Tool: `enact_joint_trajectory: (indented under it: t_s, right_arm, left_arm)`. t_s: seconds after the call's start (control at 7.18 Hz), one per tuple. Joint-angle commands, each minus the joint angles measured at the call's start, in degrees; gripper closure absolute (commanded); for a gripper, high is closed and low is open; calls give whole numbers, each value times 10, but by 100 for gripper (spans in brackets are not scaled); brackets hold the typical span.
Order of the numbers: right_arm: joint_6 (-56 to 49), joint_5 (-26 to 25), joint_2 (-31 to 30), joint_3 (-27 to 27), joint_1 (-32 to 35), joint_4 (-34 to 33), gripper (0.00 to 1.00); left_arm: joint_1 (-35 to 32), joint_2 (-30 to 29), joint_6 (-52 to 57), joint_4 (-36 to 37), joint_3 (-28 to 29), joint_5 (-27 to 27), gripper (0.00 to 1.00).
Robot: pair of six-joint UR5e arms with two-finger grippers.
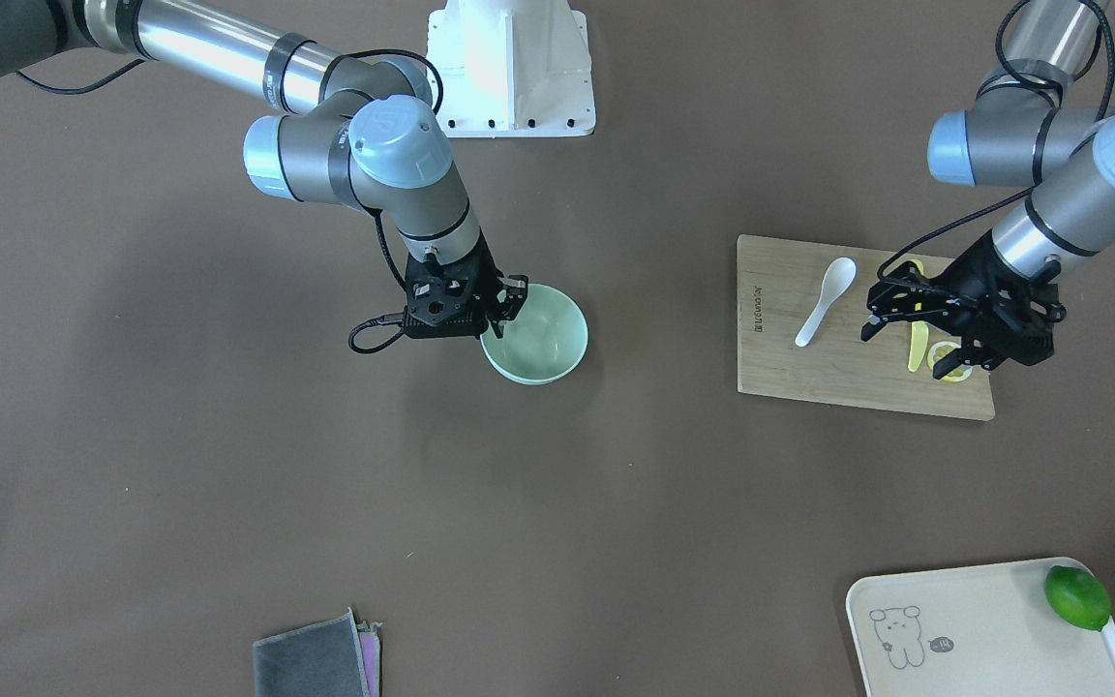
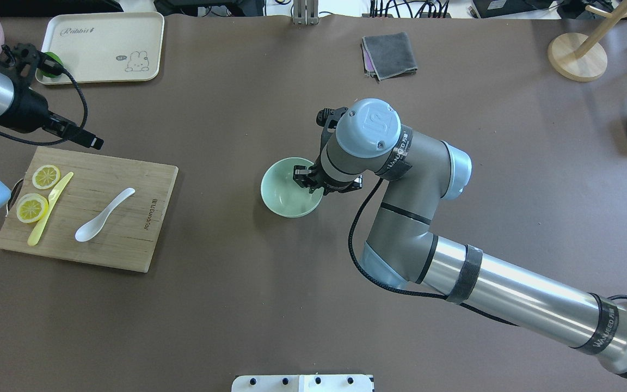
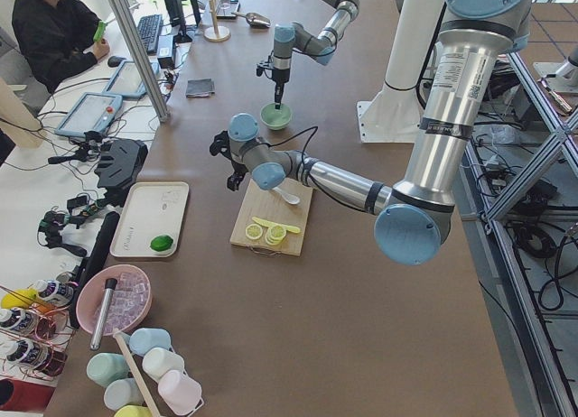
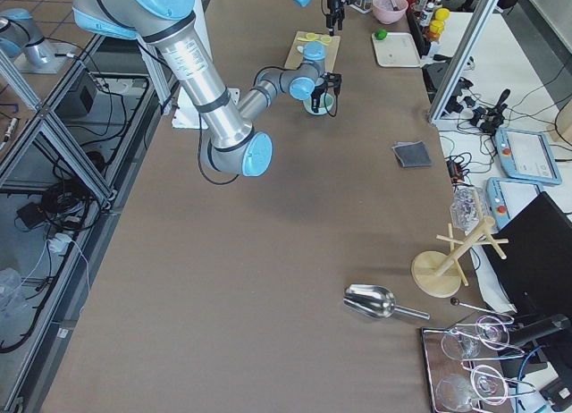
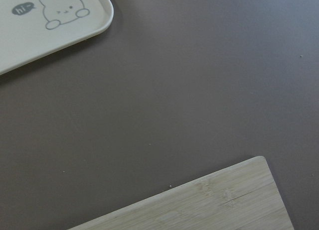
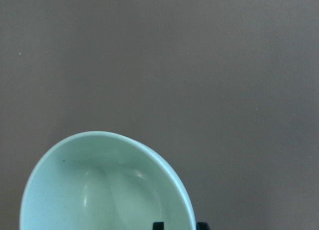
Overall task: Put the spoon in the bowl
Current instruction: 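Drag the green bowl to center with right gripper while left reaches toward board, then grasp the white spoon handle with the left gripper while the right gripper withdraws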
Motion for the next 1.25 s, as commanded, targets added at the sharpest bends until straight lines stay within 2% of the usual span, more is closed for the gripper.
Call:
enact_joint_trajectory:
  t_s: [0.0,0.28,0.56,0.7,1.11]
  right_arm:
    - [-22,13,-9,34,33,5,0]
    - [-116,74,-81,85,93,5,0]
    - [-138,105,-112,89,132,4,0]
    - [-156,118,-115,88,144,2,0]
    - [-175,121,-116,84,153,-1,0]
  left_arm:
    - [57,15,-24,-1,-24,55,2]
    - [108,46,-33,-29,-31,105,3]
    - [117,69,-35,-39,-38,107,7]
    - [124,71,-35,-39,-38,107,15]
    - [138,72,-36,-38,-38,107,27]
